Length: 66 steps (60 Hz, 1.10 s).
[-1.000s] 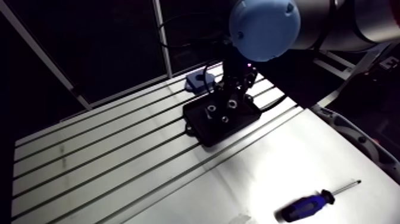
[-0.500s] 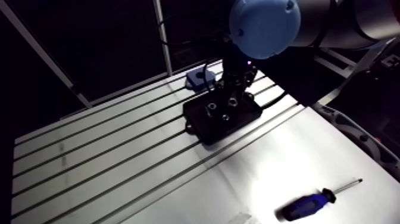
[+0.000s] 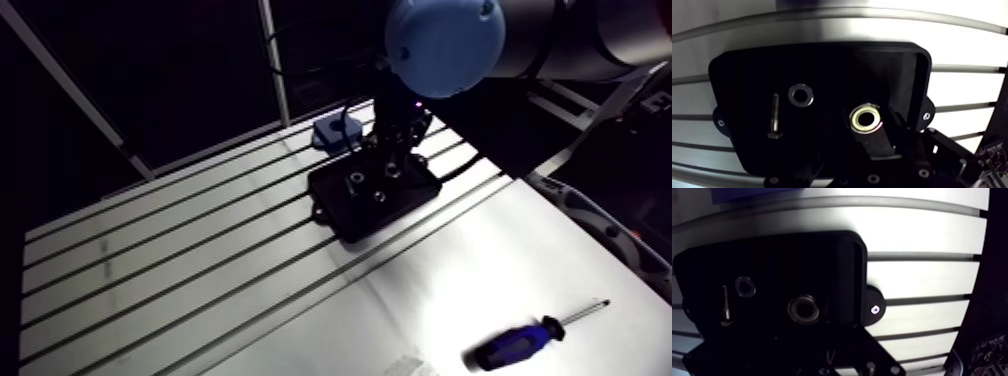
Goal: Pick up the bearing and press it into the housing until flush.
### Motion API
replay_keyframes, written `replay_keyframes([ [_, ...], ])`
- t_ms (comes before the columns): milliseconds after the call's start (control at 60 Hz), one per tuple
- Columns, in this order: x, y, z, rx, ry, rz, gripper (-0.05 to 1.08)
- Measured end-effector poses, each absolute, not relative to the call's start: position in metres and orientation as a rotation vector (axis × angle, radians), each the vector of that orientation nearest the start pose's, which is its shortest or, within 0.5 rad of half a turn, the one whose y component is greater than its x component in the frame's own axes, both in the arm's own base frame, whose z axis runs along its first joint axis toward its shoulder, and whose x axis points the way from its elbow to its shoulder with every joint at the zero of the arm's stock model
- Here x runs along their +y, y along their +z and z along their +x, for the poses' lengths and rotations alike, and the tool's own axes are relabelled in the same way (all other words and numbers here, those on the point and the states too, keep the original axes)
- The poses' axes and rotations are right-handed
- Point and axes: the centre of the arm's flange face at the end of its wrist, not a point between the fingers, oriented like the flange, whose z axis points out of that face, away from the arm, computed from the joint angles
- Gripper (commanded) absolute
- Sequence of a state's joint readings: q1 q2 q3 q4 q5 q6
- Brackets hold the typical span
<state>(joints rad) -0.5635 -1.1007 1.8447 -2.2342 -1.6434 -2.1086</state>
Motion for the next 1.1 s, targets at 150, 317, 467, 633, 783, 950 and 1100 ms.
replay_keyframes([
  [150,0.199,0.169,-0.551,3.035,0.030,0.034,0.55],
  [317,0.199,0.169,-0.551,3.034,0.031,0.033,0.56],
  [467,0.199,0.169,-0.551,3.034,0.031,0.032,0.58],
  [633,0.199,0.171,-0.552,3.037,0.033,0.031,0.59],
  [783,0.199,0.173,-0.552,3.041,0.036,0.030,0.59],
  [950,0.200,0.177,-0.553,3.046,0.040,0.029,0.59],
  [1100,0.200,0.184,-0.554,3.054,0.047,0.029,0.59],
])
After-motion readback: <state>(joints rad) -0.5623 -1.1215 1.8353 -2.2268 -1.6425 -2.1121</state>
